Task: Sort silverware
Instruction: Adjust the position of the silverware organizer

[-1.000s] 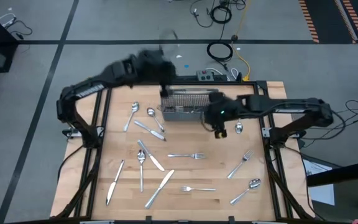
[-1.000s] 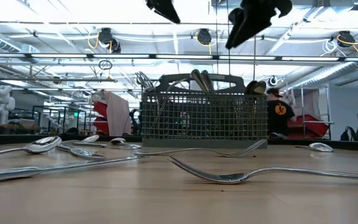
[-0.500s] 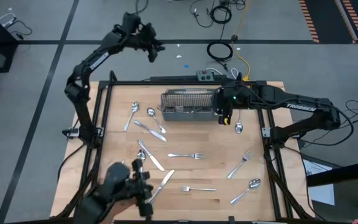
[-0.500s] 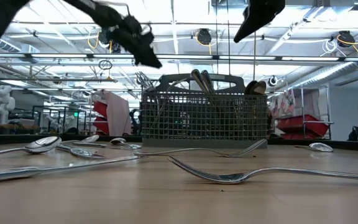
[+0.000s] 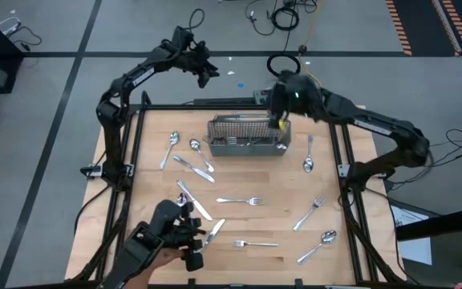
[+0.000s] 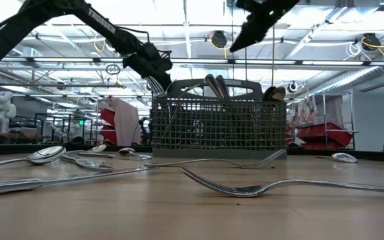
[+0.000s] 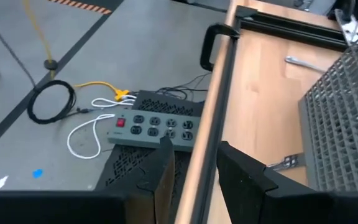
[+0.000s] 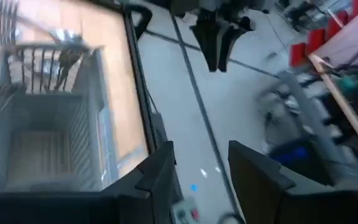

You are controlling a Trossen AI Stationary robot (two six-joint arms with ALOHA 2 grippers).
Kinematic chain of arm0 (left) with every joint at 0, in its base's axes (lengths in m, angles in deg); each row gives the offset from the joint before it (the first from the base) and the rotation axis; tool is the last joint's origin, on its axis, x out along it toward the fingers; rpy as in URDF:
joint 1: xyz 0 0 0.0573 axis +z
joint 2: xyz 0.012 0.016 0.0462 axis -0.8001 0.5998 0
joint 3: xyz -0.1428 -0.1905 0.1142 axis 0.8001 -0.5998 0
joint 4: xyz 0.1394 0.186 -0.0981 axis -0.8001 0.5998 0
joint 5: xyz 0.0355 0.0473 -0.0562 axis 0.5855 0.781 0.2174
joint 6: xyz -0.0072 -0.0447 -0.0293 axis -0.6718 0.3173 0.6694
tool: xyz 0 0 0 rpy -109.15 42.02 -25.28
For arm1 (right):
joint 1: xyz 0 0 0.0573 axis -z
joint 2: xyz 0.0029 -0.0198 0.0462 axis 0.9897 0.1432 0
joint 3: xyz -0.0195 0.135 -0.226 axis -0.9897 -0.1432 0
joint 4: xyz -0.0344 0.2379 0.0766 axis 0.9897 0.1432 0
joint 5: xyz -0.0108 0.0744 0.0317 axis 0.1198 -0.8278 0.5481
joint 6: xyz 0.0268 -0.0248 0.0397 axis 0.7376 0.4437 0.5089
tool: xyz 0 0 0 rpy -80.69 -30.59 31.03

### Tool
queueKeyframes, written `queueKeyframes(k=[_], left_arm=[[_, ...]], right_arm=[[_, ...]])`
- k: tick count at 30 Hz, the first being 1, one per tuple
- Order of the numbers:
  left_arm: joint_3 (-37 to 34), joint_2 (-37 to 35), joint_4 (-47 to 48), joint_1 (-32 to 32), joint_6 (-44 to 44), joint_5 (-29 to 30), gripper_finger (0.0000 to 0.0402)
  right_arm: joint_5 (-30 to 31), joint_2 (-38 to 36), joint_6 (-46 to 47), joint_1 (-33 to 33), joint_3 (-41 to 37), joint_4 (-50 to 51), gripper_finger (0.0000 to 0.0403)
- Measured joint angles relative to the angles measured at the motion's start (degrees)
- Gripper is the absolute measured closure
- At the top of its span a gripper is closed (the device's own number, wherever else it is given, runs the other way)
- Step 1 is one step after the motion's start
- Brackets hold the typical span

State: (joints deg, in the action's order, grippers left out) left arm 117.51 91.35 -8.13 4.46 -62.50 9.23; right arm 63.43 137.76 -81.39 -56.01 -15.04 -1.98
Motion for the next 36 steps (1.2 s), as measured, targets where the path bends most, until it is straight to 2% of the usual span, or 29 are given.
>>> queueKeyframes(k=[2, 4, 7, 13, 16, 25, 28, 31, 34, 36], left_arm=[[0.00, -0.50, 0.20, 0.69, 0.04, -0.09, 0.0277], [0.00, -1.10, 0.20, 0.92, 0.10, -0.75, 0.0277], [0.00, -1.69, 1.22, 1.33, 0.10, -1.45, 0.0277], [0.00, -2.09, 1.45, 1.99, 0.47, -1.44, 0.0277], [0.00, -2.09, 1.47, 1.92, 0.49, -1.44, 0.0277], [0.00, -2.08, 1.26, 1.92, 0.47, -1.41, 0.0277], [0.00, -2.07, 1.25, 1.90, 0.47, -1.27, 0.0277], [0.00, -2.07, 1.26, 1.90, 0.47, -1.19, 0.0277], [0.00, -2.07, 1.25, 1.90, 0.47, -1.05, 0.0277], [0.00, -2.09, 1.25, 1.90, 0.47, -0.57, 0.0277]], right_arm=[[-6.10, 3.95, 0.21, 2.57, 2.66, 1.27, 0.0256], [-11.28, 8.46, -0.04, 4.12, 5.64, 7.19, 0.0253], [-16.19, 14.53, -2.54, 5.44, 10.56, 13.51, 0.0247], [-17.95, 21.27, -4.66, 6.62, 20.33, 24.70, 0.0239], [-21.47, 22.73, -4.22, 7.31, 23.29, 28.20, 0.0238], [-24.56, 24.51, -4.59, 7.67, 24.16, 32.89, 0.0241], [-23.95, 26.48, -5.20, 7.67, 24.14, 33.18, 0.0244], [-22.50, 28.02, -6.26, 7.65, 24.07, 32.60, 0.0278], [-23.01, 28.18, -7.88, 7.60, 24.07, 32.91, 0.0366], [-22.86, 28.07, -8.42, 7.52, 24.07, 33.02, 0.0389]])
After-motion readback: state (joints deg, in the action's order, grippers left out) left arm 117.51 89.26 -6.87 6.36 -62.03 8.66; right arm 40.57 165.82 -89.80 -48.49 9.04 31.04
